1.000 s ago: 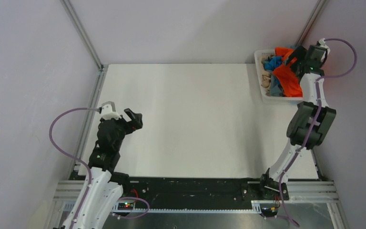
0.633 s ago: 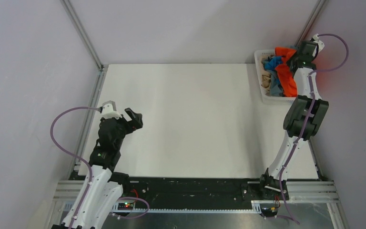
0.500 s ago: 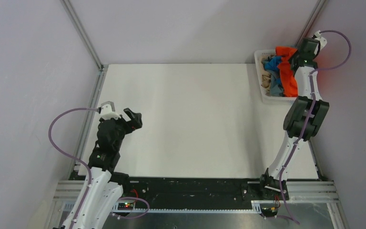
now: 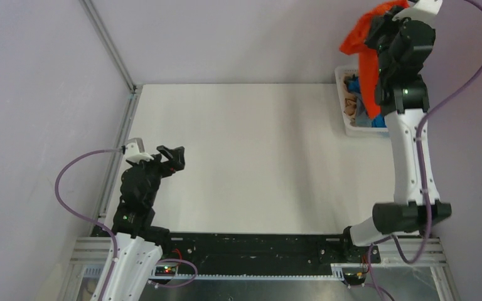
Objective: Fold and stack the t-shirts
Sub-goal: Grab crumpled tshirt from bin with the right arm, then move the tshirt to the center of the board
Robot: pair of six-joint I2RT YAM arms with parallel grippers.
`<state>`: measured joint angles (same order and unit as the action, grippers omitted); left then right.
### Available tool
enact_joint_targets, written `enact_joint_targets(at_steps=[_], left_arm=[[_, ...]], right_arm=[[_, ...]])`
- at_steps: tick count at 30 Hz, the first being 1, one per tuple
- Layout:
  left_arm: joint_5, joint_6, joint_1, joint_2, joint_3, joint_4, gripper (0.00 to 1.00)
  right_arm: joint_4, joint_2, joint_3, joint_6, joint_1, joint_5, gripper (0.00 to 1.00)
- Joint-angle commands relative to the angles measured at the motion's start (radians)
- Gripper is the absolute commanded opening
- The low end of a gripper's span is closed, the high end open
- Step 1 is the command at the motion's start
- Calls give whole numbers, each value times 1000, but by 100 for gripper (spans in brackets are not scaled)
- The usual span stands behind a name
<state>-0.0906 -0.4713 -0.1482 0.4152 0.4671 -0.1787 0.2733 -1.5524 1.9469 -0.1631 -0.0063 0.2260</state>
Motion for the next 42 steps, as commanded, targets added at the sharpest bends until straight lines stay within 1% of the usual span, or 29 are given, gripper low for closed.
enact_joint_targets(at_steps=[1,2,3,6,9,12,14,16,17,18,19,20,21,22,23,24,25,26,27,28,29,30,31,32,33,36,38,39,42], left_arm=[[33,-43,6,-15,-23,23,98],[34,-48,6,-17,-24,22,98],[42,-56,6,-21,-22,21,98],[50,-69,5,-31,-18,12,98],[53,-83,5,-39,-17,2,98],[44,-105,5,-47,-22,-1,98],[46,-117,5,-48,-22,-6,98],[51,-128,6,-45,-22,-13,98],[53,-131,6,-42,-23,-18,98],[53,-136,6,-40,-26,-19,98],[56,-139,6,-33,-26,-20,98],[58,-144,5,-28,-27,-20,98],[66,-146,5,-13,-27,-21,98],[74,-153,5,-3,-27,-20,98],[95,-162,5,21,-26,-19,98],[109,-164,5,36,-23,-19,98],[134,-164,5,73,-20,-19,98],[144,-161,5,93,-15,-19,98],[162,-158,4,132,-11,-19,98],[174,-157,3,154,-8,-18,98],[178,-154,2,196,-2,-16,98],[183,-153,0,240,2,-14,98],[184,-147,-6,262,10,-11,98],[184,-145,-10,308,16,-5,98],[186,-143,-23,333,30,-1,98],[193,-142,-55,476,64,55,98],[222,-144,-76,579,92,110,98],[232,-147,-78,618,121,134,98],[246,-150,-86,818,198,145,98]], right_arm=[[-69,94,16,-33,157,-141,0],[-48,93,41,-46,183,-182,0],[-38,92,53,-50,238,-197,0],[-13,88,78,-56,344,-229,0],[-14,90,65,-64,455,-280,0],[-24,103,10,-76,546,-264,0],[-44,127,-95,-107,574,-251,0],[-53,161,-233,-174,584,-241,0],[-61,184,-338,-215,586,-241,0],[-69,196,-393,-241,587,-234,0],[-93,215,-515,-290,586,-230,0],[-105,216,-567,-312,583,-235,0],[-115,210,-661,-344,580,-250,0],[-115,177,-722,-353,576,-258,0],[-101,151,-741,-351,572,-273,1],[-86,94,-756,-341,567,-292,6],[-54,66,-759,-333,557,-302,15],[-29,22,-760,-322,553,-304,20],[-19,6,-761,-319,545,-294,35],[-2,-9,-761,-311,543,-259,42],[6,-3,-761,-308,542,-242,61],[25,7,-761,-304,543,-174,73],[37,35,-761,-300,546,-139,93],[63,52,-761,-292,551,-71,96],[78,91,-762,-289,562,-37,99],[149,182,-798,-297,582,126,99],[186,263,-847,-321,593,201,99],[196,321,-888,-338,594,229,99],[209,444,-991,-352,592,227,100]])
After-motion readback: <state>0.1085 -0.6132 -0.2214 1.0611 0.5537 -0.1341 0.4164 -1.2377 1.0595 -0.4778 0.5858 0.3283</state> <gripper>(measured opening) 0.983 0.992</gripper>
